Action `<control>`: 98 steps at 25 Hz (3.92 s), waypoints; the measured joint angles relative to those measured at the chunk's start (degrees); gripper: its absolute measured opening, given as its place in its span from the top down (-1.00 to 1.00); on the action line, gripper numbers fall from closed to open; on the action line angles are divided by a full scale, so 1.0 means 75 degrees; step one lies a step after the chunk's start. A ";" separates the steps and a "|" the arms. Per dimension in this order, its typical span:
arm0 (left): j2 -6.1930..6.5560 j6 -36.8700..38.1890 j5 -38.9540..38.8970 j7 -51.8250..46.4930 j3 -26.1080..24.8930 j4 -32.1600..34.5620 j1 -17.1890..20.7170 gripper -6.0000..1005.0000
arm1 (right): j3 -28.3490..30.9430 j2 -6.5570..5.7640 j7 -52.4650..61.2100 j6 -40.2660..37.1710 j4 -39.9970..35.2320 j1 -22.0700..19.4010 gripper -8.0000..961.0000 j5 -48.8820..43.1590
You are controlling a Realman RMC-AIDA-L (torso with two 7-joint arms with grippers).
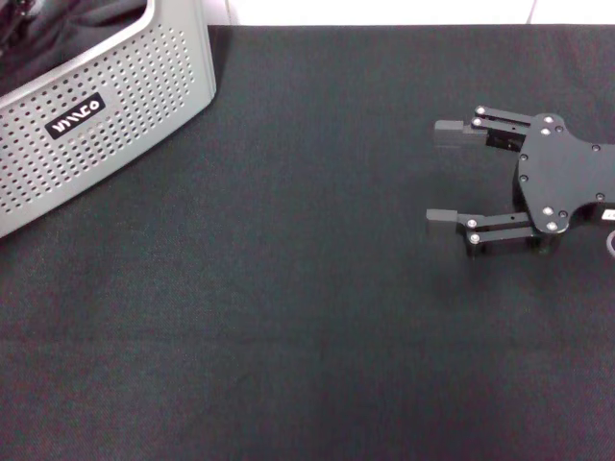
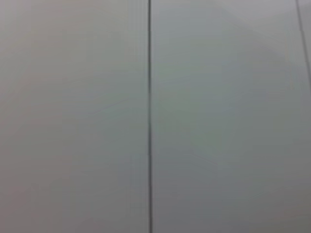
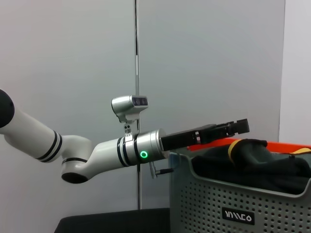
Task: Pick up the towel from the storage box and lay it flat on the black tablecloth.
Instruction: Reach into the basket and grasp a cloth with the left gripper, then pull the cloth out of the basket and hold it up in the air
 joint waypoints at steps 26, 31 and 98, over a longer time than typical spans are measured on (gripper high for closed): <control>-0.0065 -0.0309 -0.0724 0.1935 0.0346 -0.0995 0.0155 -0.06 | 0.0071 -0.0006 0.0001 0.0052 -0.0020 0.0069 -0.84 0.0004; -0.0060 -0.0333 -0.0990 0.2166 0.0330 -0.1144 0.0154 -0.04 | 0.0071 -0.0006 0.0001 0.0029 -0.0023 0.0049 -0.84 0.0004; 0.0054 0.4460 -0.4093 -0.5237 0.3447 0.1865 0.0966 0.91 | 0.0167 0.0016 -0.0499 -0.0600 0.0177 -0.0292 -0.84 0.0391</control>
